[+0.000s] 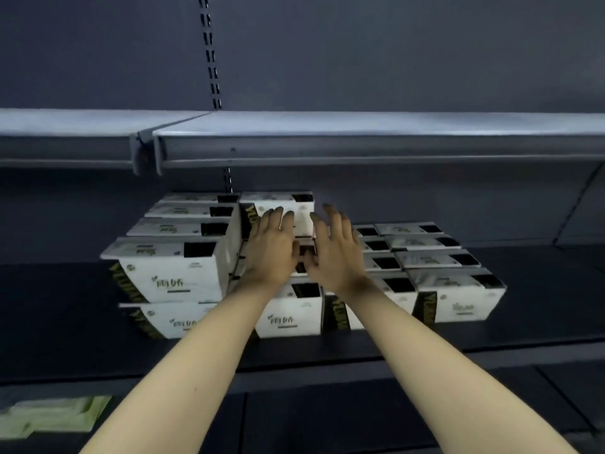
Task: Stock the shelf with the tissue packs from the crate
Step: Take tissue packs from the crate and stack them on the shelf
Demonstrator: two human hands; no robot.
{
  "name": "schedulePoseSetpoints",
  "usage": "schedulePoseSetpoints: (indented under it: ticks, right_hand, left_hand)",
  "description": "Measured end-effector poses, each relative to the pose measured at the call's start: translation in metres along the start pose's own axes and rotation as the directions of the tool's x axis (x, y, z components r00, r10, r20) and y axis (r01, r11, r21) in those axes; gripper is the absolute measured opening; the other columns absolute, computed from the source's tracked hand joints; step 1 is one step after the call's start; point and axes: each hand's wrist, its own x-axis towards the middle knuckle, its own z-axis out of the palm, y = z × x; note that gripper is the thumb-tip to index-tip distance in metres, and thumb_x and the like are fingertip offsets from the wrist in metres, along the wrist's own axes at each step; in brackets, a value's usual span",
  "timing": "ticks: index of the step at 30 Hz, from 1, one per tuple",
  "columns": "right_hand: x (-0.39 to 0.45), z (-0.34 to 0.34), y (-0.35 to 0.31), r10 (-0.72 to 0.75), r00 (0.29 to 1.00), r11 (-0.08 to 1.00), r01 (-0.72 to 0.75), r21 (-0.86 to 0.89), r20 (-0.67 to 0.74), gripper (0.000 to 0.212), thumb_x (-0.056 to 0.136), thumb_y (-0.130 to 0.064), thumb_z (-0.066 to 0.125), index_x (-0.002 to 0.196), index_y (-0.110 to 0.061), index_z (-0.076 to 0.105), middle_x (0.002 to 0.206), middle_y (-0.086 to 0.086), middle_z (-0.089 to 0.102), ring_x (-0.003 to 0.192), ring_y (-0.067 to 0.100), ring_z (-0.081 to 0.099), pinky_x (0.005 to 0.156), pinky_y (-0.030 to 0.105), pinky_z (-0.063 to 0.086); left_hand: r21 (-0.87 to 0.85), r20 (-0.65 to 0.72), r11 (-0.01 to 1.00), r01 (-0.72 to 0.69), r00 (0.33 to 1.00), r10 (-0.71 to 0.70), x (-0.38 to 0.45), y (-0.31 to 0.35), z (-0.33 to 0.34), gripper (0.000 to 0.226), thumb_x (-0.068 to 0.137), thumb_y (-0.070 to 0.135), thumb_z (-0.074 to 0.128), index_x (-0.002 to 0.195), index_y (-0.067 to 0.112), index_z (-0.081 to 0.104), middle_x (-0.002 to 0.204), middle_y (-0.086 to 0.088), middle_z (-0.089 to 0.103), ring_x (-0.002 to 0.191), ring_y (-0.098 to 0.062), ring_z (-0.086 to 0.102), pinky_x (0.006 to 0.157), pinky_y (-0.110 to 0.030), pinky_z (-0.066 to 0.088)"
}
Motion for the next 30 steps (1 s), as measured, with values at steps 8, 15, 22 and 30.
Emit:
schedulePoseSetpoints:
  ticks: [8, 15, 22, 30]
  right_hand:
    - [-0.09, -0.021, -0.023, 0.046, 0.997, 0.998, -0.044, -0.034, 0.058, 0.062, 0.078, -0.047, 0.046, 0.124, -0.007, 0.055, 0.136, 0.018, 0.047, 0.121, 0.039, 0.044, 0.098, 0.05, 0.037]
    - [-0.191, -0.02, -0.057, 0.14, 0.986, 0.99, -0.139, -0.011, 0.089, 0.051, 0.081, -0.038, 0.052, 0.123, -0.008, 0.054, 0.134, 0.016, 0.048, 0.122, 0.031, 0.04, 0.098, 0.046, 0.038]
    - [-0.291, -0.004, -0.101, 0.152, 0.955, 0.988, -0.154, -0.011, 0.253, 0.049, 0.085, -0.04, 0.049, 0.122, -0.009, 0.057, 0.133, 0.011, 0.052, 0.12, 0.027, 0.042, 0.095, 0.041, 0.041]
    - [-0.396, 0.016, -0.121, 0.209, 0.779, 0.976, -0.206, -0.074, 0.591, 0.053, 0.078, -0.044, 0.059, 0.121, -0.012, 0.057, 0.132, 0.01, 0.053, 0.119, 0.03, 0.048, 0.091, 0.042, 0.046]
  left_hand:
    - [-0.16, -0.076, 0.984, -0.075, 0.995, 0.064, -0.089, 0.001, -0.01, 0.048, 0.09, 0.034, 0.046, 0.126, 0.004, 0.055, 0.133, -0.017, 0.051, 0.122, -0.037, 0.047, 0.099, -0.046, 0.038]
    - [-0.143, -0.237, 0.972, -0.184, 0.96, 0.147, -0.183, -0.007, -0.004, 0.031, 0.084, 0.022, 0.047, 0.107, 0.008, 0.064, 0.104, -0.009, 0.063, 0.094, -0.024, 0.052, 0.077, -0.032, 0.032]
    - [-0.183, 0.021, 0.978, -0.1, 0.994, 0.106, -0.298, -0.031, 0.025, 0.032, 0.085, 0.024, 0.044, 0.104, 0.009, 0.065, 0.101, -0.005, 0.064, 0.093, -0.024, 0.06, 0.074, -0.036, 0.046]
    - [-0.119, 0.419, 0.99, 0.082, 0.908, -0.025, -0.405, -0.054, 0.069, 0.034, 0.072, 0.014, 0.078, 0.103, 0.009, 0.067, 0.101, -0.007, 0.065, 0.092, -0.028, 0.064, 0.074, -0.041, 0.052]
